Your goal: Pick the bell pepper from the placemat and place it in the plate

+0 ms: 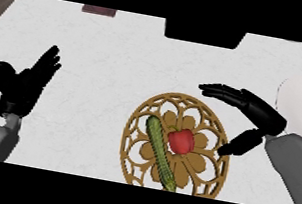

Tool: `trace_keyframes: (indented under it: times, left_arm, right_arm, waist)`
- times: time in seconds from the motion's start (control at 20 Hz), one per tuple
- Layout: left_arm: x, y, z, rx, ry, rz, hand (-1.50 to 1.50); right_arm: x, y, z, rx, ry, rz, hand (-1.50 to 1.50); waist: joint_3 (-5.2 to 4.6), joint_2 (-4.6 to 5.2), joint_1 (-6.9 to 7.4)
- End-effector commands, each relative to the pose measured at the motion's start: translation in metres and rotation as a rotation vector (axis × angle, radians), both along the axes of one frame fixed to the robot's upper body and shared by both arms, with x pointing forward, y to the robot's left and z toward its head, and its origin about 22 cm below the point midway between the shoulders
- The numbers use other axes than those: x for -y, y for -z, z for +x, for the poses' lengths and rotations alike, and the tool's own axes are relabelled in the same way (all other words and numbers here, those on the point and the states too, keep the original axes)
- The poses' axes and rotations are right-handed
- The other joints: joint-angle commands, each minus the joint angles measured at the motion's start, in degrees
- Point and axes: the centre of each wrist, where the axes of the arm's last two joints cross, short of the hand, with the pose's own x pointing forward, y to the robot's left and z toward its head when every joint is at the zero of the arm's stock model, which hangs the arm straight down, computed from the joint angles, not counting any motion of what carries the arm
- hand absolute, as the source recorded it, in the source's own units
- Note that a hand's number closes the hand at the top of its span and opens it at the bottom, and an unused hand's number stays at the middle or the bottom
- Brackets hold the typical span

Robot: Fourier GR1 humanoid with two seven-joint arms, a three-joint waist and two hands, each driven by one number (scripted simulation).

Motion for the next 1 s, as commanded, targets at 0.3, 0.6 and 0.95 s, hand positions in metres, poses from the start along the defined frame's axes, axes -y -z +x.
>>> trace_keyframes:
  times: [0.3, 0.6, 0.95]
  left_arm:
    - [-0.004, 0.021, 0.000, -0.004, -0.011, 0.004, 0.00]
    - [-0.001, 0.009, 0.012, 0.004, -0.022, 0.006, 0.00]
    - [0.009, 0.010, -0.006, -0.007, -0.003, 0.000, 0.00]
  right_arm:
    - [-0.030, -0.026, -0.017, 0.037, -0.024, -0.255, -1.50]
    - [-0.038, -0.035, -0.018, 0.084, -0.035, -0.444, -1.50]
    - [-0.063, -0.030, -0.036, 0.138, 0.020, -0.596, -1.50]
  waist:
    - [-0.08, -0.21, -0.64]
    - [-0.05, -0.12, -0.37]
    - [-0.03, -0.26, -0.22]
